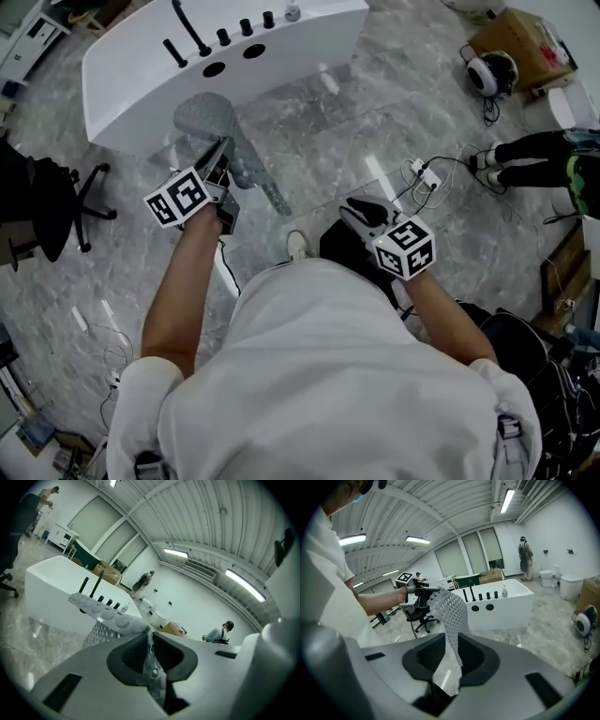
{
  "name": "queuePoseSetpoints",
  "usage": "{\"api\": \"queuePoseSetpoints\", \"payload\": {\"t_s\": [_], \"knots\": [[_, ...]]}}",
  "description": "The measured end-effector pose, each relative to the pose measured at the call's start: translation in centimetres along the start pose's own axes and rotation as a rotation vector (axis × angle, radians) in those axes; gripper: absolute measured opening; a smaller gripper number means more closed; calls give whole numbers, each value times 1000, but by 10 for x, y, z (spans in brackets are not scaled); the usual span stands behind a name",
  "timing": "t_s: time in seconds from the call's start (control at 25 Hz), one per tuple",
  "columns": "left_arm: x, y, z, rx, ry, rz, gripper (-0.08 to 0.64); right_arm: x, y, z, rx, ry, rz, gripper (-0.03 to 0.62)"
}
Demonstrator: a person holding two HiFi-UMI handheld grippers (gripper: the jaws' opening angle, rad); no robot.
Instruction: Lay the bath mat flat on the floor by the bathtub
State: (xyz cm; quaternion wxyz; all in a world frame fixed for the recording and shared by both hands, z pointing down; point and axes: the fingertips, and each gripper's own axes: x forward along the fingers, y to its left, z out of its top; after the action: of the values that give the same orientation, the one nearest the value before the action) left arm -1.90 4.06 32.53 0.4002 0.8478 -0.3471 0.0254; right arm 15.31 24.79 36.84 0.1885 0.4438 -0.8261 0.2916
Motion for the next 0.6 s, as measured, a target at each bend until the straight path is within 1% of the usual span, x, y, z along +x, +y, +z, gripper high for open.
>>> {"api": "queuePoseSetpoints", "payload": {"t_s": [0.16,0.32,0.48,0.6], "knots": [[50,-2,22,12,-5,-3,49,25,-31,22,-5,26,45,91],[101,-1,39,16,8,-6,49,54,-72,41,-15,45,96,87],[144,13,44,8,37,41,49,74,-114,65,-18,53,135,86],[199,13,51,-2,72,51,49,87,-160,83,18,73,164,84]]}}
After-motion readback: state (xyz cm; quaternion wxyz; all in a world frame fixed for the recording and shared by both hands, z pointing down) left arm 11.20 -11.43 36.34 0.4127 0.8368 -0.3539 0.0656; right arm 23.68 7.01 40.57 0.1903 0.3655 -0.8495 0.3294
